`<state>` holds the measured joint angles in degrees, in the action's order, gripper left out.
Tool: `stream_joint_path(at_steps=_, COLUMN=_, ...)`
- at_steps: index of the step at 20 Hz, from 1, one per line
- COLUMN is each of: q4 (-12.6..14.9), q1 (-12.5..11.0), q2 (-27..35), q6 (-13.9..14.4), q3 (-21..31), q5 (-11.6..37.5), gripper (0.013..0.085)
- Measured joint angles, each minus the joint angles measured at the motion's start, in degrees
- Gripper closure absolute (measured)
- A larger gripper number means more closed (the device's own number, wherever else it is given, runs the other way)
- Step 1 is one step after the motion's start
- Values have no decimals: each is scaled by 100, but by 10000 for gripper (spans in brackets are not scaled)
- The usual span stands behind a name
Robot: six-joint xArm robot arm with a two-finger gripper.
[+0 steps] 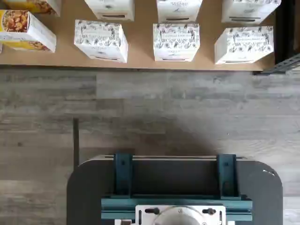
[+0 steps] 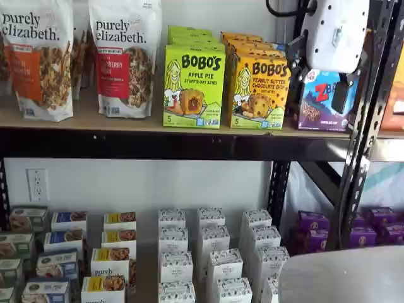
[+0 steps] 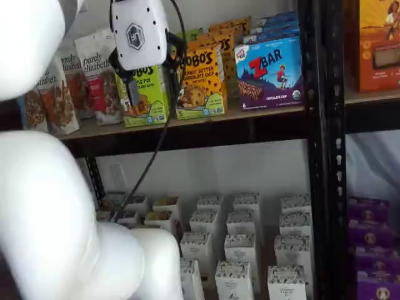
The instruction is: Pick up the orange box on the top shelf, the fifth box from the left
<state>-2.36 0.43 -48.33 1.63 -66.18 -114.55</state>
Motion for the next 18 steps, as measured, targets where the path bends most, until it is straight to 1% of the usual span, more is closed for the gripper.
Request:
stream_joint_path(at_steps=1, q4=-101, q1=-85, q2=14, q6=-41, q3=-9, q5=-29, gripper=130)
stream_joint_path(at_steps=2, q4=-363, q1=-342, q2=51, q6=-153, q3=-36, q5=-108, gripper=130)
stream_joint_path(at_steps=3, q4=-509, q1=-460, q2=69, q6=-210, q3=-47, q5=-154, gripper=130)
stream_joint_path(at_steps=5, q4=-573, q1=-490, q2=67, q6=-228, q3=-41, q5=-178, gripper=130)
stream_joint_path(at_steps=11, q4=-563, q1=-343, q2=13, q6=-103, q3=30, q5=-90, gripper=130)
stream_joint_path(at_steps=14, q4=-537, q1=-115, q2=71, q6=90, q3=42, q5=79, gripper=130)
stream_joint_path(at_steps=16, q4=-464, q1=98, q2=259, q6=264, q3=-31, q5=175, gripper=130)
stream_joint_path(at_steps=18, q4=-352, q1=234, q2=459, q6=352, q3=-126, q5=238, gripper=130)
